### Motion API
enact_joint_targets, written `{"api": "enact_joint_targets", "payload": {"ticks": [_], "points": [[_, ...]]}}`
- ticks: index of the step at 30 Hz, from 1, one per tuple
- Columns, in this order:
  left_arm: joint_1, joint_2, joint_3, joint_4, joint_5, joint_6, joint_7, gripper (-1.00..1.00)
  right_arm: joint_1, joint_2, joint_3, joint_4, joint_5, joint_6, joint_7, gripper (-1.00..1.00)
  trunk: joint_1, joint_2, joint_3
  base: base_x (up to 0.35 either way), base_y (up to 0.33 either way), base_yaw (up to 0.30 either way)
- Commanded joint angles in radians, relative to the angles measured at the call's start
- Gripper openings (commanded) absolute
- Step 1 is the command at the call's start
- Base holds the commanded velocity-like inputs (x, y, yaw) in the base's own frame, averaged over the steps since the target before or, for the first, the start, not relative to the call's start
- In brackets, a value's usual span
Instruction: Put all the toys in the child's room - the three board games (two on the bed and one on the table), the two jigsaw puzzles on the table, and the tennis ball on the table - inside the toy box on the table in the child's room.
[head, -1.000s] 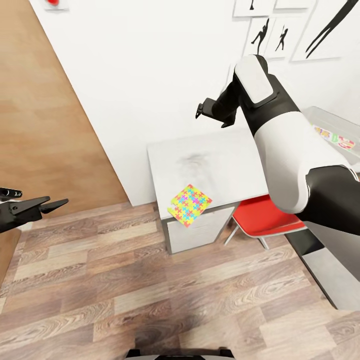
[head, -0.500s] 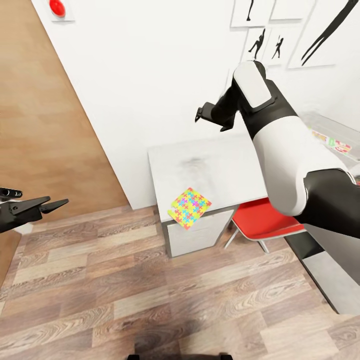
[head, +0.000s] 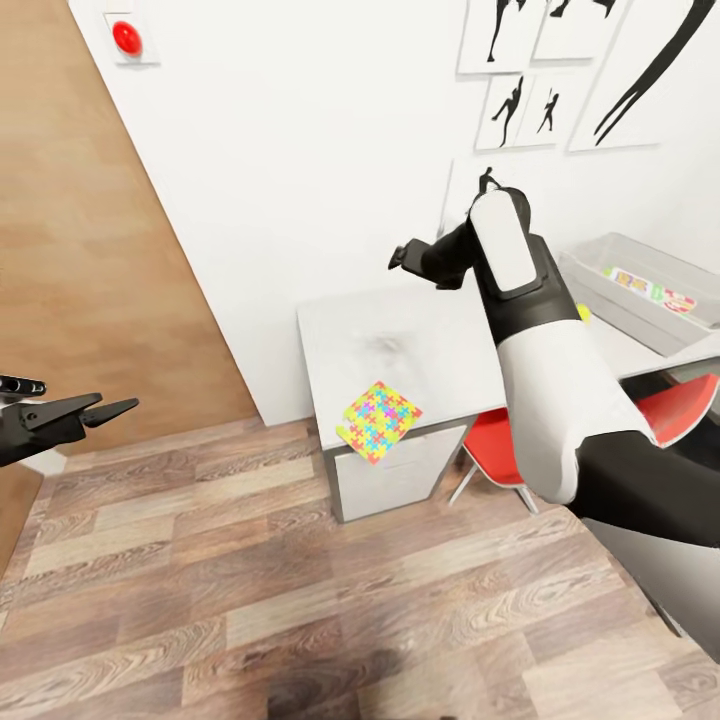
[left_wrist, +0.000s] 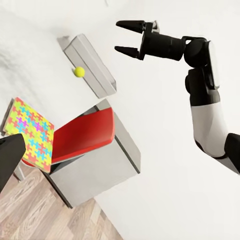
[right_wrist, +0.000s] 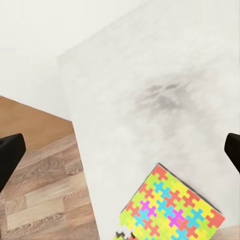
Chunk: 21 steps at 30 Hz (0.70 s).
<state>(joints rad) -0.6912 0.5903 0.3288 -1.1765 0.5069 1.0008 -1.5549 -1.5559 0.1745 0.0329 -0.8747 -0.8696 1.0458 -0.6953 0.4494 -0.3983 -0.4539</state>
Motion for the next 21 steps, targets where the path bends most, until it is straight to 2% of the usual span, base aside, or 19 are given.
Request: {"api": "enact_joint_targets", "payload": {"ticks": [1,6,16,21], "points": [[-0.001,0.000,0.000,0.000,0.000,0.011,-0.004,1.00,0.005,0.000,0.001,-0.006,-0.009,0.001,-0.010,1.00,0.001,-0.002,0.000,0.000,0.000,0.000],[0.000,0.000,-0.001,0.000,-0.001,0.010,-0.003,1.00,0.026,0.000,0.002,-0.023,-0.009,0.001,-0.009,1.00,0.001,-0.002,0.008,0.000,0.000,0.000],[0.001,-0.001,-0.001,0.000,0.000,0.011,-0.004,1.00,0.031,0.000,0.004,-0.026,-0.008,-0.002,-0.009,1.00,0.001,-0.002,0.025,0.000,0.000,0.000],[0.001,-0.001,-0.001,0.000,-0.001,0.011,-0.004,1.00,0.033,0.000,0.042,-0.031,-0.009,-0.005,-0.008,1.00,0.001,-0.002,0.033,0.000,0.000,0.000]]}}
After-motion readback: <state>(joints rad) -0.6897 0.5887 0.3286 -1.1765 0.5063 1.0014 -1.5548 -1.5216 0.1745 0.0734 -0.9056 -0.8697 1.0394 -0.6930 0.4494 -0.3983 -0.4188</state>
